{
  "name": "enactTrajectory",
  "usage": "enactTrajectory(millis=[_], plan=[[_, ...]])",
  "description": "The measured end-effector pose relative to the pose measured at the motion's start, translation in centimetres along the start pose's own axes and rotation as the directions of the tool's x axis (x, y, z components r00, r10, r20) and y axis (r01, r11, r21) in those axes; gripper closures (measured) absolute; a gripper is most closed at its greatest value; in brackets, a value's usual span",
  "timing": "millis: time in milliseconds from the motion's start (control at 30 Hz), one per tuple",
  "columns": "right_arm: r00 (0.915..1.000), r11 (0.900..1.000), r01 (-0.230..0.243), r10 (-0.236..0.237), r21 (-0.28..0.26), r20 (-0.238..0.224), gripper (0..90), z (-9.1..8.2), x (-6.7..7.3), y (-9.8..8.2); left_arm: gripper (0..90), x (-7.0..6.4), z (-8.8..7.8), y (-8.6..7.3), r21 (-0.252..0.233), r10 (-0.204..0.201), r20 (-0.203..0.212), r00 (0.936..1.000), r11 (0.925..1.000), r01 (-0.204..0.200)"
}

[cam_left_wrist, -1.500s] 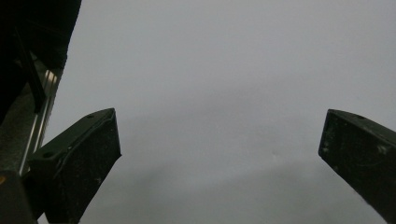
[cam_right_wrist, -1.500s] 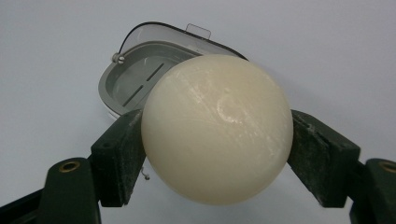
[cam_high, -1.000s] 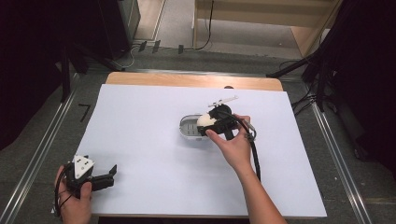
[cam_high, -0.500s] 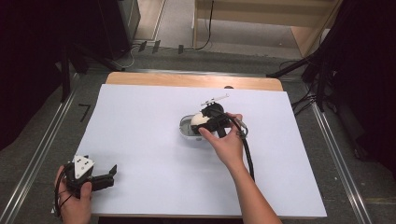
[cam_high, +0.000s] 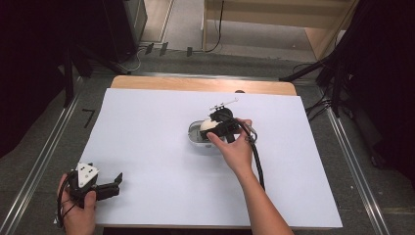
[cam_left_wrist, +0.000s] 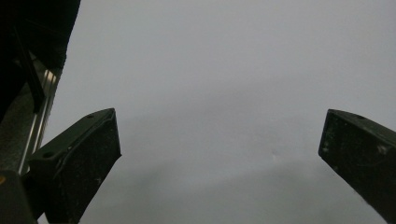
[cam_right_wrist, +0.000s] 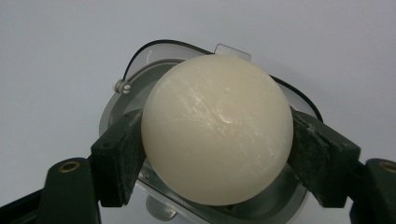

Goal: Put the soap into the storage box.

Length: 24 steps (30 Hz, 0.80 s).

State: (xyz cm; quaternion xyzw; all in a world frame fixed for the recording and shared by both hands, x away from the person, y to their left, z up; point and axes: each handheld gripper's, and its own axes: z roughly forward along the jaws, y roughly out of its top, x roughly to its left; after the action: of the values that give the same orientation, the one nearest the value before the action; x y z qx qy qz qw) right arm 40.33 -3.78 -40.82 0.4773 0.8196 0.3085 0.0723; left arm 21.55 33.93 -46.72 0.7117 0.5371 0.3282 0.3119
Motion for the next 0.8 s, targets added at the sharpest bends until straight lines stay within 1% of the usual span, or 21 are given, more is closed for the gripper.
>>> enactTrajectory(millis=[100,233,333,433,600,800], plan=[[1.0000,1.000,-0.005,0.005,0.003,0.000,25.4,0.12,-0.07,0.01,0.0,0.05,-0.06,-0.01,0.000,-0.006,-0.008,0.9999,1.0000,0.006],[1.0000,1.000,-0.009,0.009,0.006,0.002,25.4,0.27,-0.09,0.00,0.0,0.08,-0.05,-0.02,-0.004,-0.010,-0.006,0.9999,0.9999,0.010],[0.9998,1.000,-0.020,0.020,0.008,0.001,25.3,0.31,-0.12,0.02,0.0,0.08,-0.04,-0.02,-0.004,-0.010,-0.007,0.9999,0.9999,0.010],[0.9999,1.000,-0.013,0.013,0.012,-0.001,25.3,0.42,-0.25,0.00,0.0,0.10,-0.04,-0.03,-0.005,-0.012,-0.006,0.9999,0.9999,0.012],[0.9997,0.999,-0.026,0.026,0.020,-0.001,25.3,0.53,-0.37,0.00,0.0,0.12,-0.06,-0.02,-0.004,-0.015,-0.005,0.9999,0.9999,0.015],[0.9999,0.999,-0.012,0.011,0.039,0.005,25.2,0.72,-0.18,-0.09,0.0,0.13,-0.05,-0.02,-0.003,-0.015,-0.004,0.9999,0.9999,0.015]])
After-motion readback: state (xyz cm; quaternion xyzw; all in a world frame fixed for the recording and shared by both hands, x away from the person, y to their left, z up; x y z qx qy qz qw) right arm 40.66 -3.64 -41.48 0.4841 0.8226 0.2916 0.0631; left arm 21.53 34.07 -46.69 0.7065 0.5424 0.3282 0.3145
